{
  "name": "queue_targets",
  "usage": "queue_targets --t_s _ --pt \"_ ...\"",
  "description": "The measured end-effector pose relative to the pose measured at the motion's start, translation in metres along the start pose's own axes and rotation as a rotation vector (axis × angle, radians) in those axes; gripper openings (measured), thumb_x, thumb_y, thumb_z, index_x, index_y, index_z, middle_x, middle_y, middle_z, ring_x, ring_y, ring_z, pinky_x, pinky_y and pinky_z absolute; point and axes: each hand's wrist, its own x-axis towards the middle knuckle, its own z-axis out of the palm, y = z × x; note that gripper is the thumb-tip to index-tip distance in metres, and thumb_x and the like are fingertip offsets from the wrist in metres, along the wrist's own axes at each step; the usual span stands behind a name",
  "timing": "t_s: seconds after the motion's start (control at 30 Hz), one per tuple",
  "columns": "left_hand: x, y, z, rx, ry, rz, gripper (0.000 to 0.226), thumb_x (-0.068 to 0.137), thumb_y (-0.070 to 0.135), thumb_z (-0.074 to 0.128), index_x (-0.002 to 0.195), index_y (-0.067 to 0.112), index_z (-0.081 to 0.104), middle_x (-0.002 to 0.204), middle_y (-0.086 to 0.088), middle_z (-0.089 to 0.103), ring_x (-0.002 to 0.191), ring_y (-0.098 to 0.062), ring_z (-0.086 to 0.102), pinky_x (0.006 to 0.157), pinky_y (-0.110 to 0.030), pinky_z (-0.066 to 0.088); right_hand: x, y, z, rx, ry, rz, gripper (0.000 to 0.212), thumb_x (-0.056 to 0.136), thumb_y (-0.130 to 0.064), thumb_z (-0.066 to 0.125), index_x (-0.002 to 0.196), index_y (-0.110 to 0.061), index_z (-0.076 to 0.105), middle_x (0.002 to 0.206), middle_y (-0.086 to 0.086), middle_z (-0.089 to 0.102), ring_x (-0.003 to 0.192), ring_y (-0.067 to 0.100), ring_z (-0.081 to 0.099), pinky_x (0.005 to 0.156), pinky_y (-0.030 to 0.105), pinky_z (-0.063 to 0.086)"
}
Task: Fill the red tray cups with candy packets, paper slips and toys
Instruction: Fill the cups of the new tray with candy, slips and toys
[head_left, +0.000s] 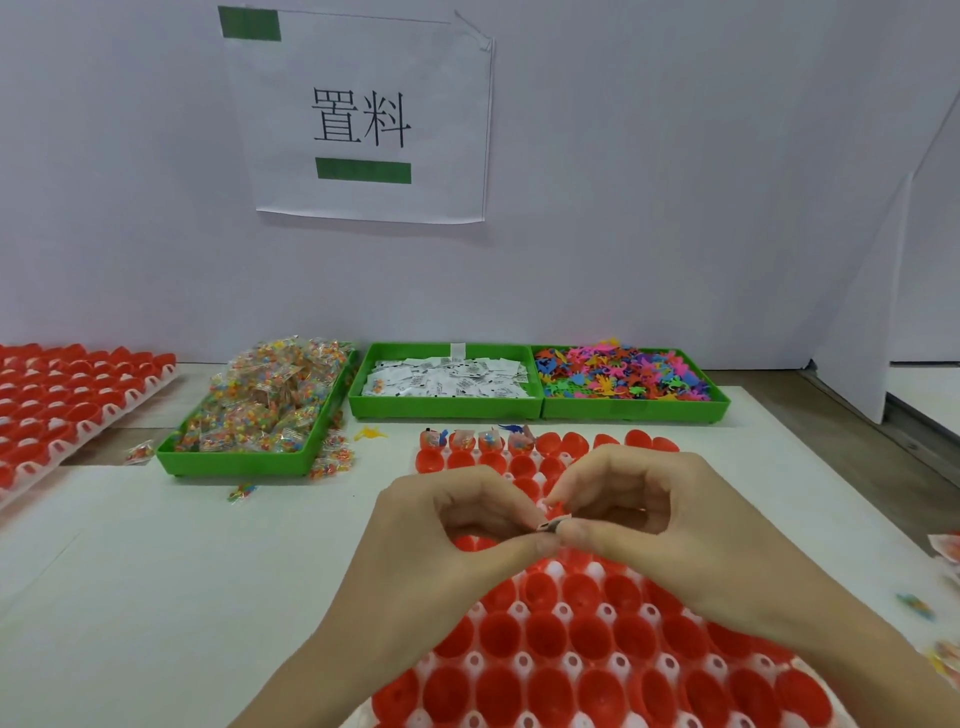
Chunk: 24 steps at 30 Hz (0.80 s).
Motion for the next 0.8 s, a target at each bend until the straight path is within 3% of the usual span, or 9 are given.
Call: queue_targets --t_s 0.13,0.23,0.33,0.43,0.6,0.8 --pt "0.017 0.000 0.004 0.118 -0.055 0.145 0.015 0.076 0.023 0.090 0.085 0.021 0.079 0.082 0.007 0.079 0.079 -0.013 0.077 0.077 -0.022 0.060 0.000 0.000 -0.015 0.005 -0.003 0.047 0.014 0.087 -0.018 0.078 0.098 -0.028 0.078 0.095 0.002 0.078 0.089 0.017 0.076 0.082 0.021 0.058" --pt "0.037 -0.008 0.013 0.147 -0.022 0.152 0.010 0.084 0.031 0.083 0.089 0.023 0.079 0.085 0.010 0.078 0.083 -0.010 0.075 0.079 -0.023 0.059 0.001 0.007 -0.023 -0.070 0.106 0.054 0.011 0.087 -0.019 0.079 0.094 -0.027 0.080 0.092 -0.001 0.079 0.088 0.014 0.076 0.082 0.022 0.059" --pt "0.061 -0.026 0.015 0.644 -0.065 0.202 0.036 0.099 0.054 0.054 0.098 0.028 0.079 0.096 0.017 0.075 0.095 -0.004 0.060 0.089 -0.025 0.047 0.004 0.018 -0.034 -0.102 0.226 0.096 0.013 0.088 -0.017 0.077 0.095 -0.029 0.079 0.090 -0.003 0.079 0.087 0.013 0.076 0.083 0.023 0.059" --pt "0.073 -0.042 0.019 1.030 -0.254 0.266 0.056 0.103 0.063 0.032 0.127 0.031 0.071 0.130 0.019 0.066 0.124 -0.007 0.048 0.110 -0.028 0.031 0.006 0.027 -0.043 -0.115 0.300 0.143 0.021 0.090 -0.019 0.076 0.099 -0.037 0.078 0.092 -0.005 0.078 0.089 0.011 0.075 0.084 0.027 0.060" --pt "0.071 -0.056 0.028 1.121 -0.326 0.320 0.079 0.099 0.066 0.006 0.142 0.028 0.060 0.148 0.016 0.056 0.140 -0.006 0.041 0.119 -0.025 0.016 0.007 0.036 -0.047 -0.126 0.332 0.144 0.017 0.091 -0.025 0.075 0.098 -0.039 0.078 0.093 -0.007 0.078 0.090 0.010 0.074 0.081 0.024 0.058" --pt "0.072 -0.057 0.028 1.116 -0.322 0.326 0.081 0.097 0.066 0.004 0.146 0.027 0.056 0.148 0.013 0.057 0.141 -0.007 0.042 0.118 -0.025 0.016 0.012 0.040 -0.045 -0.172 0.383 0.109 0.016 0.089 -0.025 0.077 0.098 -0.038 0.079 0.090 -0.010 0.077 0.089 0.005 0.073 0.082 0.017 0.057"
